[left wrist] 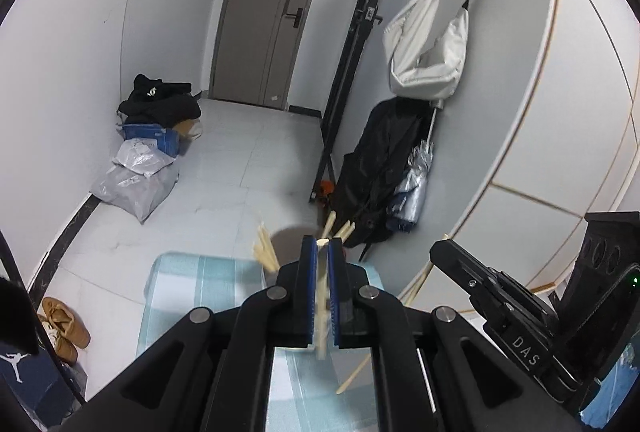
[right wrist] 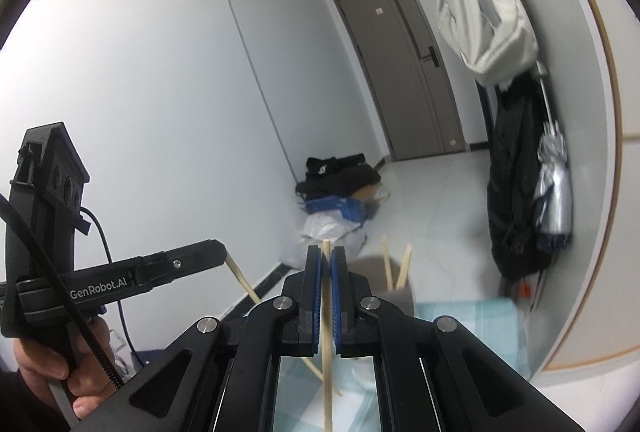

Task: Organize utensils
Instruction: 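Lower both held chopsticks into the white holder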

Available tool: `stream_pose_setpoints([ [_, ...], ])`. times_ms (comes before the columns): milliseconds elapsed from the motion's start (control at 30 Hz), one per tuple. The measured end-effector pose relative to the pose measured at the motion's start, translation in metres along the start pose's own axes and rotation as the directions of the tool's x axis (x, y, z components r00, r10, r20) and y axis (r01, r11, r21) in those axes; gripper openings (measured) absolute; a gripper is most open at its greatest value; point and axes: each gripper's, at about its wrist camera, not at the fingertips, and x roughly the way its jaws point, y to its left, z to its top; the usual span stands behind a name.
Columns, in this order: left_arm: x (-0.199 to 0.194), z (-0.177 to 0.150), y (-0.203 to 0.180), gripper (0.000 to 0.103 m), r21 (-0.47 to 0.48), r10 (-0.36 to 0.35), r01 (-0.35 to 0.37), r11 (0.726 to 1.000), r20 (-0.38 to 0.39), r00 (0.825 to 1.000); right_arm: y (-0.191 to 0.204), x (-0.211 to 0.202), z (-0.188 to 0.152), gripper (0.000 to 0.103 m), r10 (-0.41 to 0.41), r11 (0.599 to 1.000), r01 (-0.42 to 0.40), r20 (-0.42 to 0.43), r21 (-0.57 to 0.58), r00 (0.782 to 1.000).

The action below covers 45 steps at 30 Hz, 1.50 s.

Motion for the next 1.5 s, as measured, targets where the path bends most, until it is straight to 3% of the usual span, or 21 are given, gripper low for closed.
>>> stream_pose_setpoints([
  [300, 0.021, 0.054, 0.007, 0.002, -0.045, -0.053, 0.053, 0.998, 0.016, 0.998, -0.006, 0.031, 0.064, 0.004, -0.008, 0.999, 0.009, 0.038, -0.048, 0.999],
  [600, 0.052, 0.074, 0.027, 0.002, -0.066, -0.057, 0.058, 0.996, 0.019, 0.998, -0.024, 0.084, 0.099, 0.004, -0.029, 0.996, 0.034, 0.058, -0.082, 0.998],
  [1000, 0.086, 0.063, 0.054, 0.002, -0.087, -0.024, 0.021, 0.996, -0.032, 0.999, -0.032, 0.139, 0.085, 0.004, -0.044, 0.988, 0.046, 0.016, -0.151, 0.999],
  [1133, 0.093, 0.058, 0.054, 0.002, -0.082, -0.066, 0.062, 0.995, -0.042, 0.997, -0.034, 0.147, 0.076, 0.004, -0.035, 0.986, 0.033, -0.008, -0.162, 0.999],
  [1500, 0.109, 0.043, 0.054, 0.002, -0.065, -0.062, 0.057, 0.996, -0.087, 0.994, -0.044, 0.148, 0.047, 0.004, -0.014, 0.988, 0.003, -0.064, -0.154, 0.998],
])
